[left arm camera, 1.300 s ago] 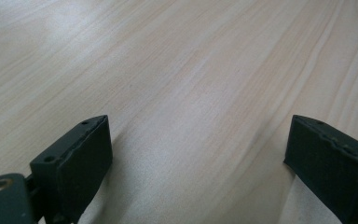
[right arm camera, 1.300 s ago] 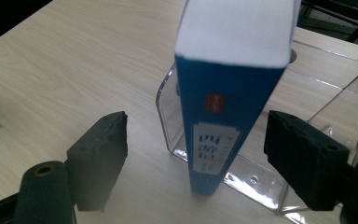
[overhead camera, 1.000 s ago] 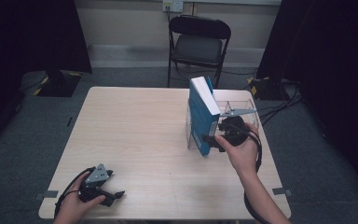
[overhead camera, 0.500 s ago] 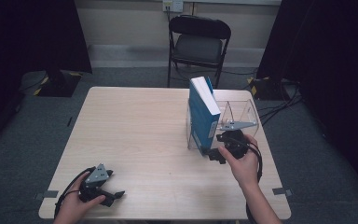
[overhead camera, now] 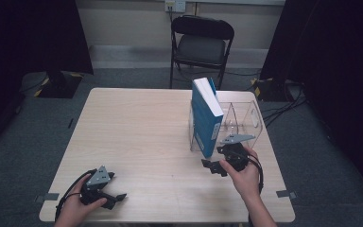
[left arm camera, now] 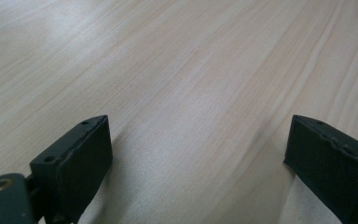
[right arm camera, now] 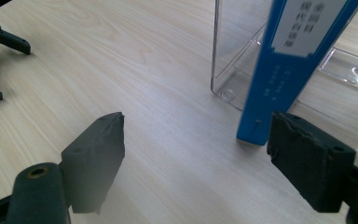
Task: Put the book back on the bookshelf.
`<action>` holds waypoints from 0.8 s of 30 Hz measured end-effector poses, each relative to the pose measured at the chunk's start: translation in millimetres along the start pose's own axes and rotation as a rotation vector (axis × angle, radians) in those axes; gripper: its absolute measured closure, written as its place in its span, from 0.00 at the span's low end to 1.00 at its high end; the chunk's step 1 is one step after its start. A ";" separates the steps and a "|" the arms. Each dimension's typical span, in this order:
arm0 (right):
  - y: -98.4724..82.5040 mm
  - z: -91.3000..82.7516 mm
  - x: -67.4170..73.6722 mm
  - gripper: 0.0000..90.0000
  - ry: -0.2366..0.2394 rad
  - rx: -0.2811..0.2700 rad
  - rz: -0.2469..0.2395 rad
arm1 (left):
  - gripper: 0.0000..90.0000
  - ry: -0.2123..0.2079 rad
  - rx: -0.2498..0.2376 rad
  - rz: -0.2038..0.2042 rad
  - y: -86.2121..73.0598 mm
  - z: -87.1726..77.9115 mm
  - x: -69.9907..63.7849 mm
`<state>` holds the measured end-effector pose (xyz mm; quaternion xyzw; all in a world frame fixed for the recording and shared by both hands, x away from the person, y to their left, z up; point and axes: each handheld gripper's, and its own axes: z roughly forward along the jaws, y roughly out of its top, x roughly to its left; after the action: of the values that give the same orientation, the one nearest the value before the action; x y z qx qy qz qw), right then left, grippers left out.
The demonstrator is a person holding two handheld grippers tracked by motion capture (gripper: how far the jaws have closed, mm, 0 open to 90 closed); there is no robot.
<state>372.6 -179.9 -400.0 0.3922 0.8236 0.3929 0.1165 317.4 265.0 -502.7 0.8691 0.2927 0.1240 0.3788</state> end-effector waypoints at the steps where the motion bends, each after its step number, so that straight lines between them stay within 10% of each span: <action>1: 0.0 0.0 0.0 0.20 0.000 0.000 0.000 | 0.08 0.000 0.000 0.000 0.0 0.0 0.0; 24: -59.3 17.3 -14.8 0.21 -0.011 0.031 0.071 | 0.08 0.000 0.000 -0.001 0.0 0.0 -0.1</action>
<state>358.1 -204.0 -457.1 0.4250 0.8144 0.3820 0.1008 317.4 264.9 -502.7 0.8690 0.2930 0.1240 0.3790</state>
